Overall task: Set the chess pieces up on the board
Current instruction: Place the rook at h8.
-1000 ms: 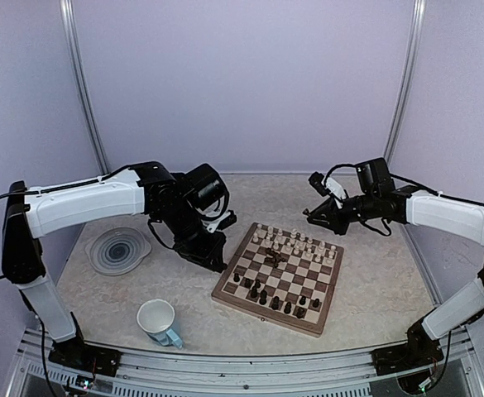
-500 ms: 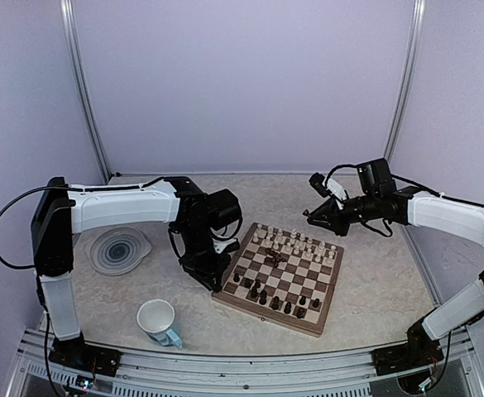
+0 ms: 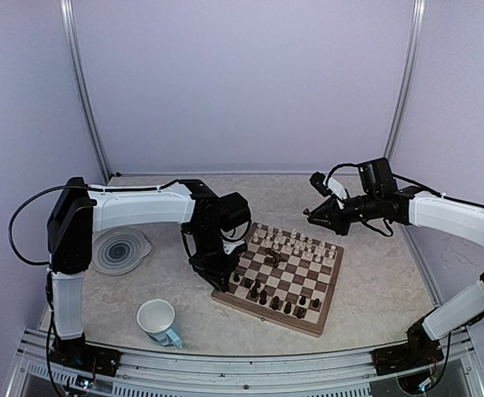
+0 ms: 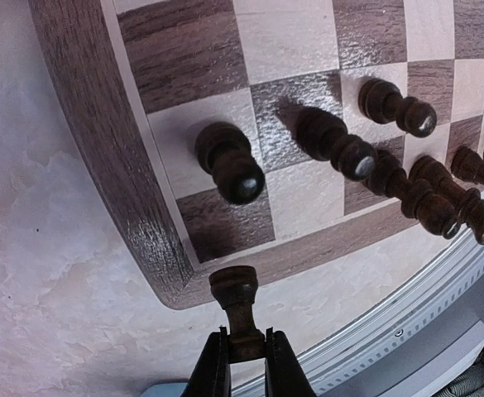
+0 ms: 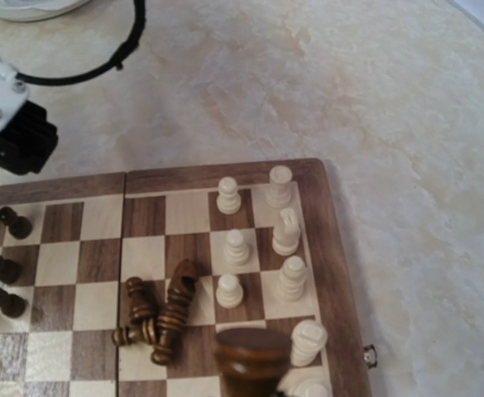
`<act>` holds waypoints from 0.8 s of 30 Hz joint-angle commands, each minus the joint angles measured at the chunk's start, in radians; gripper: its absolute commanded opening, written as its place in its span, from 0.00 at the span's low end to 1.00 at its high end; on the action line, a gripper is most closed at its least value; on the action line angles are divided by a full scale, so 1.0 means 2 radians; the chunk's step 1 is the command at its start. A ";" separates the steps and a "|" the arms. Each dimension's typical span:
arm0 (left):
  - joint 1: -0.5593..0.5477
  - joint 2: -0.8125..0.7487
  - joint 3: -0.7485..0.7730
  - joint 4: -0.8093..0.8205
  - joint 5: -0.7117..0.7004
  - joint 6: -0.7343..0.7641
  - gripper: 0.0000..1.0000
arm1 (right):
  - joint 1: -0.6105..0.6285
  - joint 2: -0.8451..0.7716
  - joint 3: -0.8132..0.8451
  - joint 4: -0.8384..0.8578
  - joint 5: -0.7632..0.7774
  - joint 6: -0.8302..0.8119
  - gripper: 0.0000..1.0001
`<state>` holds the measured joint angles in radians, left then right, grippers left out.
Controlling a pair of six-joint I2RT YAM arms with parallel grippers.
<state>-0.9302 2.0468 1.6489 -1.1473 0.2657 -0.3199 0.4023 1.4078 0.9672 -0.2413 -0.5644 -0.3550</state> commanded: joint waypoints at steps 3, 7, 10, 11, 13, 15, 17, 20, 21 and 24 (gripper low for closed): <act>0.004 0.017 0.025 0.007 0.002 0.010 0.00 | -0.006 -0.013 -0.009 0.000 -0.005 -0.007 0.00; 0.005 0.025 0.031 0.008 0.002 0.011 0.02 | -0.006 -0.015 -0.009 0.000 -0.004 -0.008 0.00; 0.006 0.030 0.035 0.007 0.003 0.012 0.03 | -0.006 -0.015 -0.009 -0.001 -0.004 -0.008 0.00; 0.007 0.031 0.036 0.007 0.003 0.011 0.03 | -0.006 -0.015 -0.009 -0.001 -0.004 -0.009 0.00; 0.009 0.032 0.038 0.007 0.002 0.011 0.05 | -0.006 -0.015 -0.010 -0.001 -0.004 -0.008 0.00; 0.010 0.033 0.040 0.007 0.001 0.011 0.06 | -0.006 -0.015 -0.010 -0.001 -0.004 -0.009 0.00; 0.012 0.034 0.040 0.006 0.001 0.012 0.07 | -0.006 -0.015 -0.010 -0.001 -0.004 -0.009 0.00; 0.012 0.034 0.041 0.006 0.000 0.011 0.13 | -0.006 -0.015 -0.010 -0.001 -0.005 -0.009 0.00; 0.012 0.034 0.041 0.006 -0.001 0.011 0.16 | -0.006 -0.015 -0.010 -0.001 -0.004 -0.009 0.00; 0.012 0.035 0.044 0.006 -0.003 0.011 0.21 | -0.006 -0.015 -0.010 -0.001 -0.005 -0.009 0.00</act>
<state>-0.9104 2.1033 1.7073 -1.1362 0.2646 -0.3077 0.4023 1.4078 0.9615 -0.2417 -0.5644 -0.3668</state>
